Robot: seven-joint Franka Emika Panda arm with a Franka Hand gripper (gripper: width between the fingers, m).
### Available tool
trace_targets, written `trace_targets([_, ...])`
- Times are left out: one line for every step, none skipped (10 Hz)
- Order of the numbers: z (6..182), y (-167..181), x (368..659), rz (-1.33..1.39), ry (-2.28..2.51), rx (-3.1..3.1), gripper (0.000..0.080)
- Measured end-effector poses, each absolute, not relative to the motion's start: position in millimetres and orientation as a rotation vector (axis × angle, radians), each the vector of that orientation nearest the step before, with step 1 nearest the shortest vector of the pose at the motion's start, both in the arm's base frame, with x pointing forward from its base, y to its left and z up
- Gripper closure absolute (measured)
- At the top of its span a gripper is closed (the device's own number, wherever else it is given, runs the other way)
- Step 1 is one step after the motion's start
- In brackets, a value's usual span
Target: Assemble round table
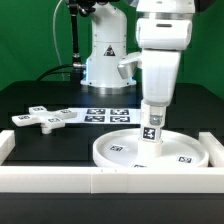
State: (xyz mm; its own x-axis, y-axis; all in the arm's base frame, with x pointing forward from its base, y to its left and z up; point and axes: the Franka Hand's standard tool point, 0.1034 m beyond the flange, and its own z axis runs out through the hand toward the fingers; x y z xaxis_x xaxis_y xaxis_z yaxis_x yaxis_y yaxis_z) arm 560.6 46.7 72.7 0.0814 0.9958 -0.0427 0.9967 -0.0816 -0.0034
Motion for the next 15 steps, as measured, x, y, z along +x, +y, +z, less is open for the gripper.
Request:
trace_targets([72.8,45.9,560.9,-0.065,2.189,2.203,0.0151])
trace_targets([72.8,45.2,560.9,-0.07,2.263,2.124,0.0151])
trace_targets([72.7,44.6,560.9,-0.071,2.31,2.074,0.0151])
trace_targets([72.4,43.7,560.7,-0.073,2.342,2.037,0.0151])
trace_targets([72.0,41.5,560.4,-0.075,2.35,2.028,0.0287])
trace_targets([71.8,40.6,560.3,-0.076,2.346,2.033,0.0287])
trace_targets([71.8,40.5,560.3,-0.076,2.346,2.034,0.0396])
trace_targets([71.8,40.4,560.4,-0.076,2.346,2.034,0.0395])
trace_targets([71.8,40.4,560.4,-0.076,2.345,2.034,0.0395])
trace_targets([71.8,40.4,560.3,-0.075,2.318,2.064,0.0395])
trace_targets([71.8,40.3,560.4,-0.075,2.317,2.066,0.0395])
trace_targets([71.4,40.2,560.3,-0.07,2.248,2.142,0.0395])
trace_targets([71.3,38.5,560.4,-0.066,2.115,2.272,0.0395])
trace_targets([71.2,38.2,560.3,-0.064,1.99,2.38,0.0394])
trace_targets([71.1,38.5,559.7,-0.064,1.858,2.485,0.0394])
